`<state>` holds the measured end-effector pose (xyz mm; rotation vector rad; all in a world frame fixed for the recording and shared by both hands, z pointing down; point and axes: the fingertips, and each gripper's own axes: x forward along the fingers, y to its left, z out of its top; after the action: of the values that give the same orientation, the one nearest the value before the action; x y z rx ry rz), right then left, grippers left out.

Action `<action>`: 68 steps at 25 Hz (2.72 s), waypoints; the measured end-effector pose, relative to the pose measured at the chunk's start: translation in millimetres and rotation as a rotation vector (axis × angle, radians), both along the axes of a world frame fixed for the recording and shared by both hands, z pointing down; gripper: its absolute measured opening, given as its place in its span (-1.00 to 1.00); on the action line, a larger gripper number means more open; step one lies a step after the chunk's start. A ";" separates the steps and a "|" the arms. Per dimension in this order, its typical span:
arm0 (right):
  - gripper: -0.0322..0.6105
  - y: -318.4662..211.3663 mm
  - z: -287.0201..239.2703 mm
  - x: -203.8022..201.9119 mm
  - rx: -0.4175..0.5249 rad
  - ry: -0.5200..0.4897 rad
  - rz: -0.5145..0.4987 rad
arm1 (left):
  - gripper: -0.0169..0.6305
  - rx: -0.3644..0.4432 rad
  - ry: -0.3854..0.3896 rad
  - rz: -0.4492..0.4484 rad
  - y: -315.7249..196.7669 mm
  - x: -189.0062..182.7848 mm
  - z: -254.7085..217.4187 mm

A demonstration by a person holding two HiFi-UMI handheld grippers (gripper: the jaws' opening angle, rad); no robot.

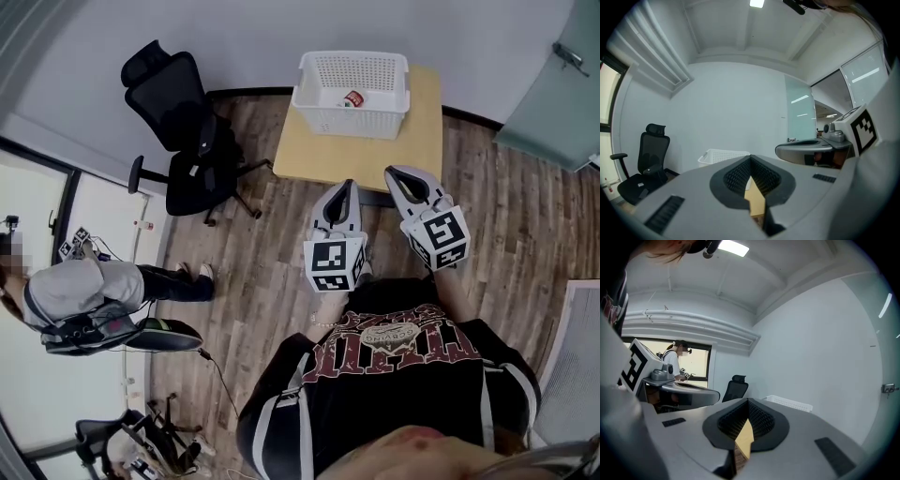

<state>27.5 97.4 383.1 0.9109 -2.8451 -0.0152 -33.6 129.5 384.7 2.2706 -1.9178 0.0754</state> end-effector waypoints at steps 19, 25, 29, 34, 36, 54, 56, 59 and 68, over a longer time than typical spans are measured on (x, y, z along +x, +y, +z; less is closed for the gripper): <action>-0.85 -37.6 6.1 -35.9 -0.015 -0.014 0.082 | -0.80 -0.003 -0.004 0.096 -44.5 -37.7 2.3; -0.85 -42.9 7.4 -35.9 -0.022 -0.012 0.089 | -0.80 -0.006 0.003 0.086 -49.8 -42.9 3.1; -0.85 -49.1 9.3 -36.7 -0.028 -0.010 0.072 | -0.80 -0.011 0.004 0.072 -55.2 -42.9 4.5; -0.85 -63.3 11.2 -37.4 -0.030 -0.012 0.049 | -0.80 -0.017 0.002 0.050 -65.3 -42.6 7.1; -0.85 -71.0 13.1 -37.7 -0.035 -0.008 0.039 | -0.80 -0.022 0.001 0.038 -72.5 -42.7 8.6; -0.85 -150.6 0.9 -34.2 -0.038 0.004 -0.072 | -0.80 -0.037 0.012 -0.067 -144.6 -35.8 -0.5; -0.85 -153.9 2.5 -35.6 -0.039 0.004 -0.088 | -0.80 -0.036 0.010 -0.081 -148.1 -36.0 0.3; -0.85 -159.6 4.5 -37.7 -0.038 0.002 -0.106 | -0.80 -0.033 0.010 -0.097 -154.0 -37.6 1.4; -0.85 -173.6 10.2 -28.2 -0.034 0.027 -0.141 | -0.80 -0.021 0.019 -0.133 -163.2 -31.3 2.4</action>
<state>-0.6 -76.2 393.3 0.6966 -2.8689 0.0046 -64.9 -33.7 387.1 2.1164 -2.0420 0.0568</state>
